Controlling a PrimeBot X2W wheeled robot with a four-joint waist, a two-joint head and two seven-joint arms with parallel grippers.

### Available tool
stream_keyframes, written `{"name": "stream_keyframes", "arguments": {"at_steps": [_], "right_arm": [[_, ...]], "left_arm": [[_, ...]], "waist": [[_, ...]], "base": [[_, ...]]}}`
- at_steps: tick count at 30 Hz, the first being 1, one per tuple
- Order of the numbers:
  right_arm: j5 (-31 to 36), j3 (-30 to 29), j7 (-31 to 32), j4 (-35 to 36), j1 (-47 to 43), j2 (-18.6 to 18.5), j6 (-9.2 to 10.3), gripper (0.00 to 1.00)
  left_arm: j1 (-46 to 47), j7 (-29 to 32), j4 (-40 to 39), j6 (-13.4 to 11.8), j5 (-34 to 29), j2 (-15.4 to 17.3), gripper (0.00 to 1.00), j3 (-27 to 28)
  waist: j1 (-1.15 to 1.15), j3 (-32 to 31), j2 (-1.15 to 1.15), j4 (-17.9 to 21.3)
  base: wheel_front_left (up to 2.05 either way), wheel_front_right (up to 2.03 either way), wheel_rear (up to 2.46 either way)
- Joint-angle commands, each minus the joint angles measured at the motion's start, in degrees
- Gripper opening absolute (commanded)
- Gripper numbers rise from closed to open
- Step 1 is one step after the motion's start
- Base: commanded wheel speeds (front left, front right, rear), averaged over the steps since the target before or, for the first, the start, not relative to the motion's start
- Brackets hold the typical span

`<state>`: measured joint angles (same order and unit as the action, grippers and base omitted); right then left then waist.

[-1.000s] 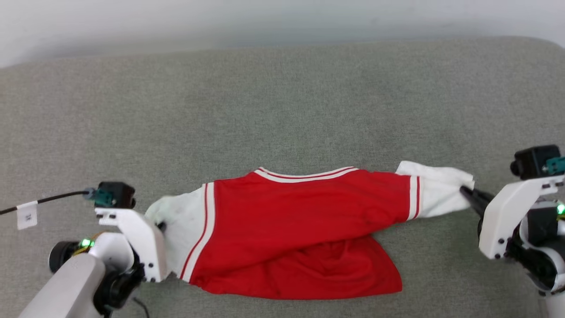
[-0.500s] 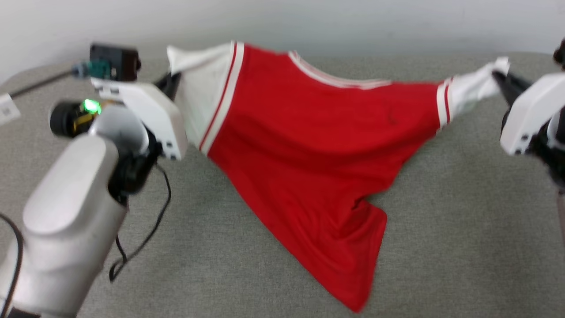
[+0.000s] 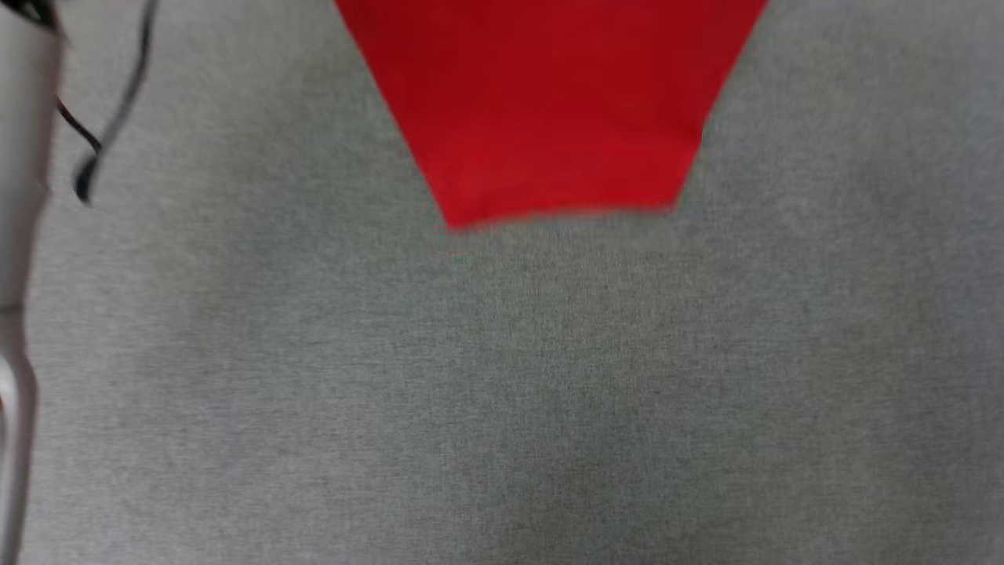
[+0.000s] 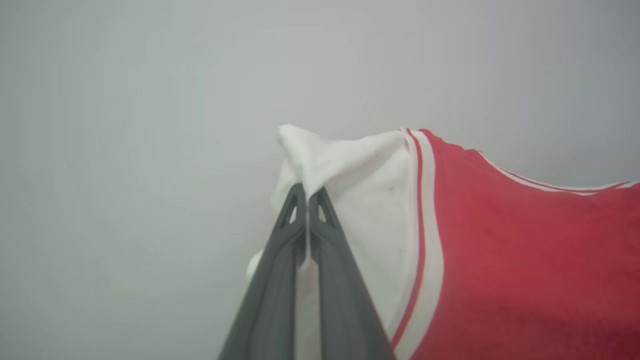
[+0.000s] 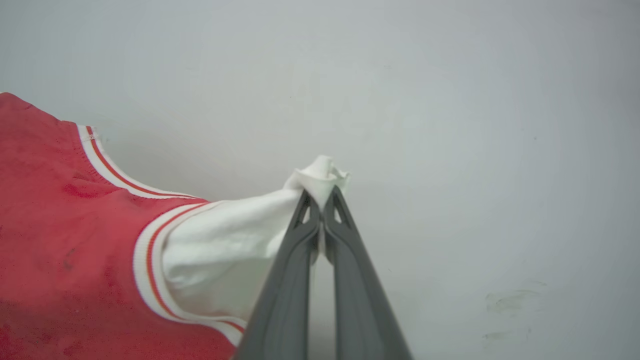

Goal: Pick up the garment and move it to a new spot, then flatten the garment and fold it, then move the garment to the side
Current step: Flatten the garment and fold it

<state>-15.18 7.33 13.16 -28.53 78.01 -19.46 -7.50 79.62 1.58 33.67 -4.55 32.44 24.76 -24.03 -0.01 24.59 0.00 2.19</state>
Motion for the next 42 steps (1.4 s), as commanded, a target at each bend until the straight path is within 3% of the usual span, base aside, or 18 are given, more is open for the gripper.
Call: {"name": "stream_keyframes", "arguments": {"at_steps": [1,6,12,22,32,36,42], "right_arm": [[0.3,0.2,-1.1,-0.5,2.1,0.0,0.02,0.0],[1.5,2.5,-7.3,-4.5,11.2,0.5,0.02,0.0],[0.7,6.1,-10.3,-9.1,16.9,0.8,0.03,0.0],[-2.8,11.4,-11.1,-20.1,14.2,3.1,0.03,0.0],[-11.4,16.4,-12.8,-26.2,-2.1,4.2,0.03,0.0],[-15.7,18.6,-13.6,-24.0,-12.6,2.7,0.02,0.0],[-20.6,20.1,-15.4,-17.9,-29.3,0.1,0.02,0.0]], "left_arm": [[1.6,-1.0,0.4,0.1,-0.4,0.0,0.0,0.2],[7.9,-5.7,3.4,1.2,-1.0,0.1,0.0,1.2],[10.5,-8.8,6.7,2.5,-0.6,-0.7,0.0,1.4],[6.4,-12.6,15.9,5.7,1.7,-4.1,0.0,0.7],[-9.1,-16.7,21.1,9.3,4.7,-6.7,0.0,2.6],[-20.2,-16.8,14.7,9.8,4.6,-6.5,0.0,6.3],[-41.2,-16.8,2.1,7.9,1.9,-8.0,0.0,11.9]], "waist": [[0.01,2.8,0.0,0.6],[0.01,5.0,0.0,1.0],[0.01,7.1,0.0,1.0],[0.01,9.4,0.0,0.4],[0.01,3.1,0.0,0.1],[0.01,-1.3,0.0,-0.1],[0.01,-8.6,0.0,0.6]], "base": [[0.0,0.0,0.0],[0.0,0.0,0.0],[0.0,0.0,0.0],[0.0,0.0,0.0],[0.0,0.0,0.0],[0.0,0.0,0.0],[0.0,0.0,0.0]]}}
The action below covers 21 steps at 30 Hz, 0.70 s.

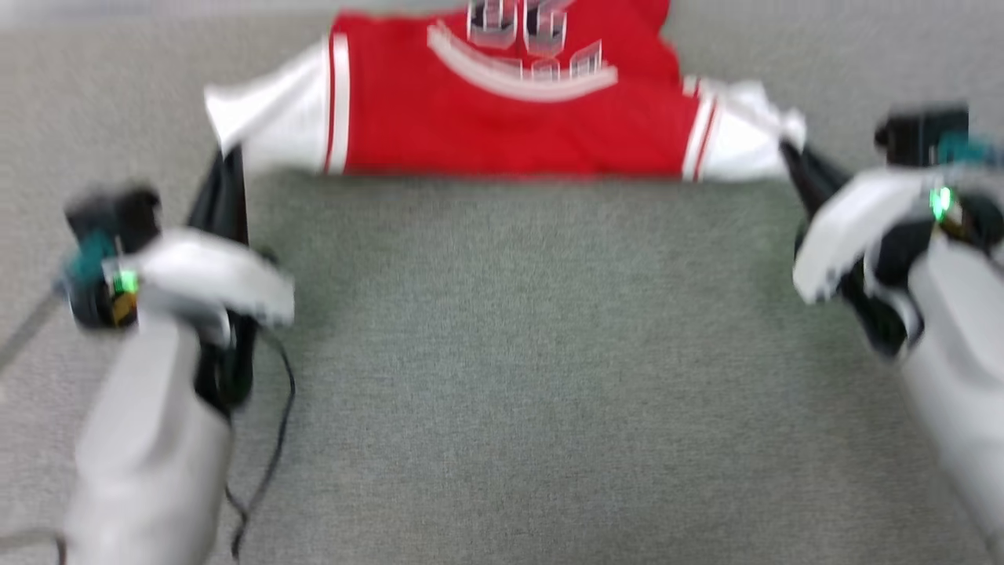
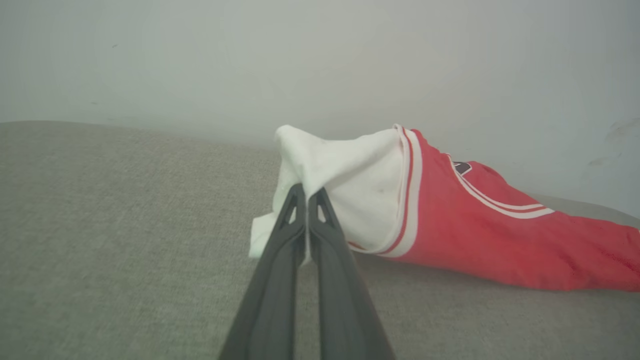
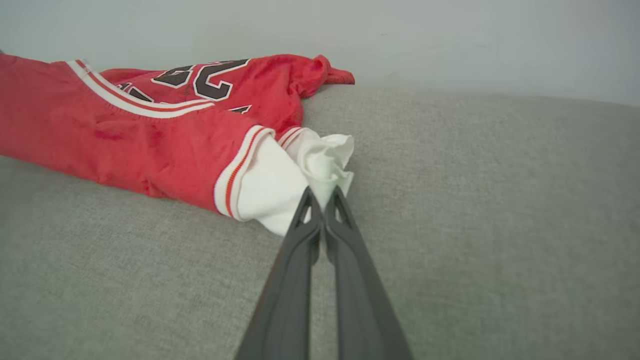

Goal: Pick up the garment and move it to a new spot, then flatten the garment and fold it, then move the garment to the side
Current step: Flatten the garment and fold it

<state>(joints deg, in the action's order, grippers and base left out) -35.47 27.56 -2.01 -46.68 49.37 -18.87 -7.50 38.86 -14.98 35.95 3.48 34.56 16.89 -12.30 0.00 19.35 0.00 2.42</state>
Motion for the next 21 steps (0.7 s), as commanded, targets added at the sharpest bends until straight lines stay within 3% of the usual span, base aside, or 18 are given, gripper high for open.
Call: {"name": "stream_keyframes", "arguments": {"at_steps": [1,8,13,14,19,20,21], "right_arm": [[-0.8,-0.2,-0.4,1.5,-3.5,-0.8,0.02,0.0],[-0.5,-3.7,-0.4,10.8,-21.3,-3.2,0.02,0.0],[0.8,-7.6,2.2,16.4,-32.2,-3.5,0.02,0.0],[1.9,-10.1,4.0,19.0,-37.8,-2.7,0.02,0.0],[5.2,-14.3,9.1,24.2,-48.0,-0.7,0.02,0.0],[8.3,-17.0,13.8,27.6,-54.4,1.2,0.03,0.2],[9.3,-18.4,16.6,30.1,-57.9,3.0,0.02,0.69]], "left_arm": [[-4.1,-0.3,-2.2,-0.5,-0.8,-0.4,0.0,0.7],[-24.4,-0.2,-11.3,-2.6,-2.7,-1.3,0.0,1.1],[-32.9,0.9,-15.2,-4.4,-2.7,-0.7,0.0,0.7],[-36.5,1.5,-17.1,-5.2,-2.3,-0.7,0.0,0.6],[-42.0,3.1,-20.7,-7.5,-2.2,-0.9,0.0,0.3],[-44.9,4.0,-23.1,-8.7,-2.2,-0.8,0.0,0.1],[-45.9,4.3,-24.7,-9.2,-2.3,-0.8,0.0,-0.1]], "waist": [[0.0,-4.5,0.0,0.4],[0.0,-10.6,0.0,0.6],[0.0,-12.9,0.0,0.3],[0.0,-14.0,0.0,0.1],[0.0,-15.7,0.0,-0.5],[0.0,-16.3,0.0,-1.0],[0.0,-16.5,0.0,-1.5]], "base": [[0.0,0.0,0.0],[0.0,0.0,0.0],[0.0,0.0,0.0],[0.0,0.0,0.0],[0.0,0.0,0.0],[0.0,0.0,0.0],[0.0,0.0,0.0]]}}
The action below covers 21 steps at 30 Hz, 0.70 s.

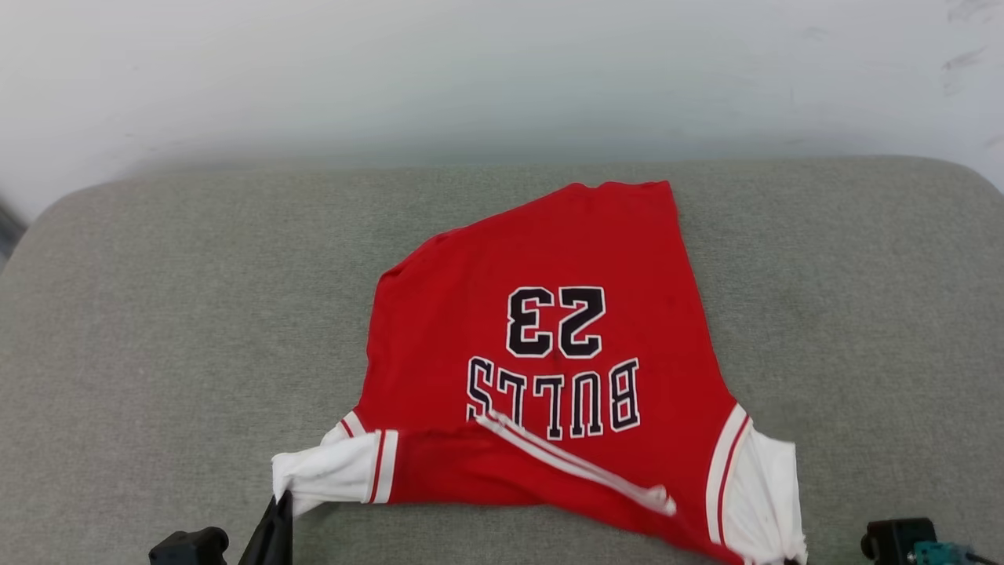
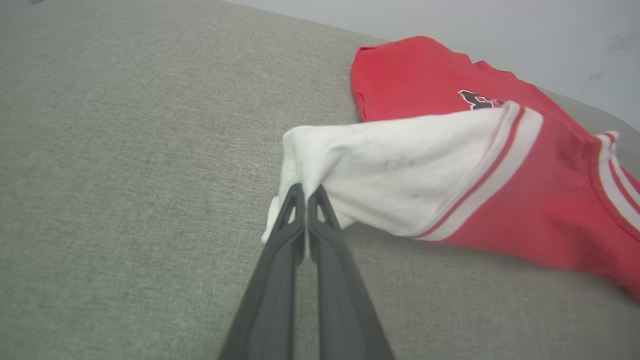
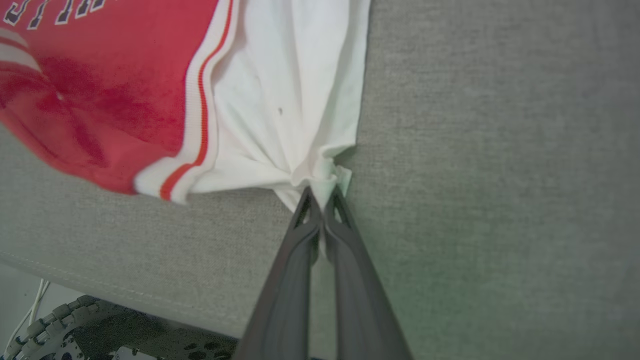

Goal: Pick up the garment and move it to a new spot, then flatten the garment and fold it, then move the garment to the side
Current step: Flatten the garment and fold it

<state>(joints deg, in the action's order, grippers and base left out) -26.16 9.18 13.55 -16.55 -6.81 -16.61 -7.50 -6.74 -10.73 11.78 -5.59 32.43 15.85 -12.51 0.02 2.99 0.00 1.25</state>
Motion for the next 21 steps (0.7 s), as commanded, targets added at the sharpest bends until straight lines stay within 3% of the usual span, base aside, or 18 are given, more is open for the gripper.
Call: {"name": "stream_keyframes", "arguments": {"at_steps": [1,11,14,21], "right_arm": [[0.6,-0.6,2.3,1.2,-2.9,1.2,0.02,1.0],[3.9,-11.3,0.0,15.2,0.7,6.0,0.02,1.0],[4.2,-15.0,-0.5,15.2,6.2,6.9,0.02,1.0],[3.2,-19.0,2.2,4.7,24.5,2.5,0.02,1.0]], "left_arm": [[-0.6,0.2,-1.2,-0.5,-0.4,0.3,0.0,0.1],[0.6,-0.2,-6.9,-1.7,-2.1,0.8,0.0,-0.9],[1.9,-0.6,-8.9,-2.0,-2.7,0.8,0.0,-1.0],[6.8,-1.4,-12.5,-1.6,-4.4,-0.7,0.0,-2.9]], "waist": [[-0.02,-0.2,0.0,-0.5],[-0.02,0.5,0.0,-3.4],[-0.02,2.2,0.0,-4.6],[-0.02,9.3,0.0,-9.0]], "base": [[0.0,0.0,0.0],[0.0,0.0,0.0],[0.0,0.0,0.0],[0.0,0.0,0.0]]}}
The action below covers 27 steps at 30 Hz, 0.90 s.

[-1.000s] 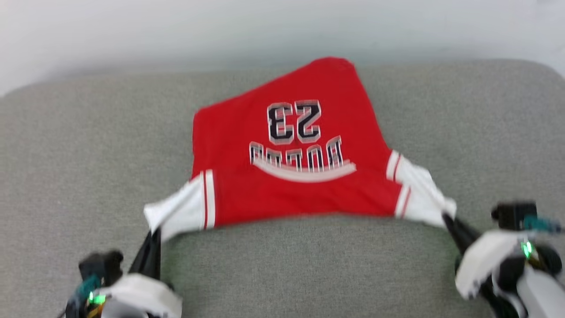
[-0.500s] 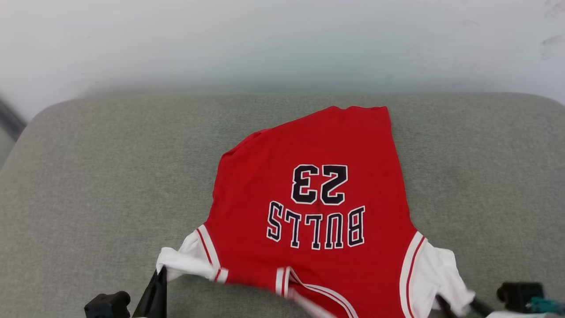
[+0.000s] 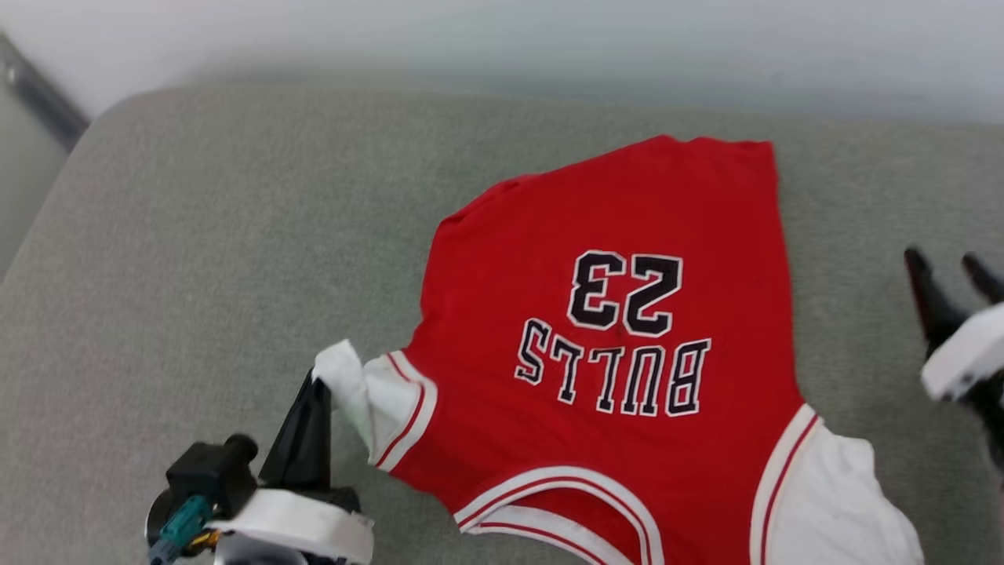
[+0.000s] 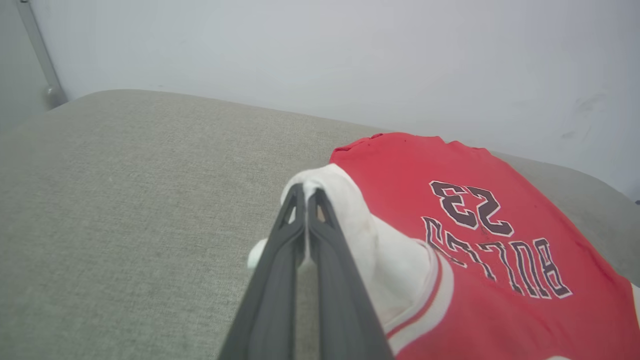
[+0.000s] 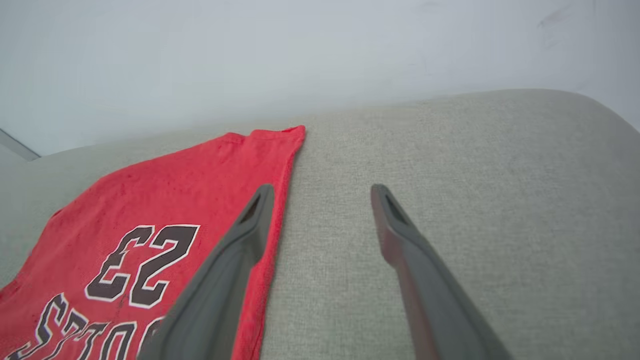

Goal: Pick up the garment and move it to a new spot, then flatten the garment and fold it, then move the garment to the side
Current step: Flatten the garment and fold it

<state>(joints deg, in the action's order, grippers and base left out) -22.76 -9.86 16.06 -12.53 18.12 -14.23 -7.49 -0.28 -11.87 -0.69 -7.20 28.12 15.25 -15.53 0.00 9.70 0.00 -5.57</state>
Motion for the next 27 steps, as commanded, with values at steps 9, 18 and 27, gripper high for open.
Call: {"name": "stream_keyframes", "arguments": {"at_steps": [9,18,27], "right_arm": [[0.8,-0.9,14.7,-15.5,24.3,-6.7,0.0,1.0],[5.1,-0.6,28.4,-23.7,40.0,-9.2,0.01,1.0],[8.1,-2.9,37.6,-32.6,39.5,-7.1,0.04,1.0]], "left_arm": [[6.6,-2.1,-2.7,1.7,-1.9,-3.3,0.0,-2.8],[11.2,-3.1,-3.5,4.2,-3.2,-6.6,0.0,-4.5],[12.6,-3.4,-1.9,5.8,-4.1,-8.5,0.0,-3.8]], "waist": [[0.0,13.0,0.0,-8.9],[0.0,20.7,0.0,-13.7],[0.0,23.0,0.0,-14.8]], "base": [[0.0,0.0,0.0],[0.0,0.0,0.0],[0.0,0.0,0.0]]}}
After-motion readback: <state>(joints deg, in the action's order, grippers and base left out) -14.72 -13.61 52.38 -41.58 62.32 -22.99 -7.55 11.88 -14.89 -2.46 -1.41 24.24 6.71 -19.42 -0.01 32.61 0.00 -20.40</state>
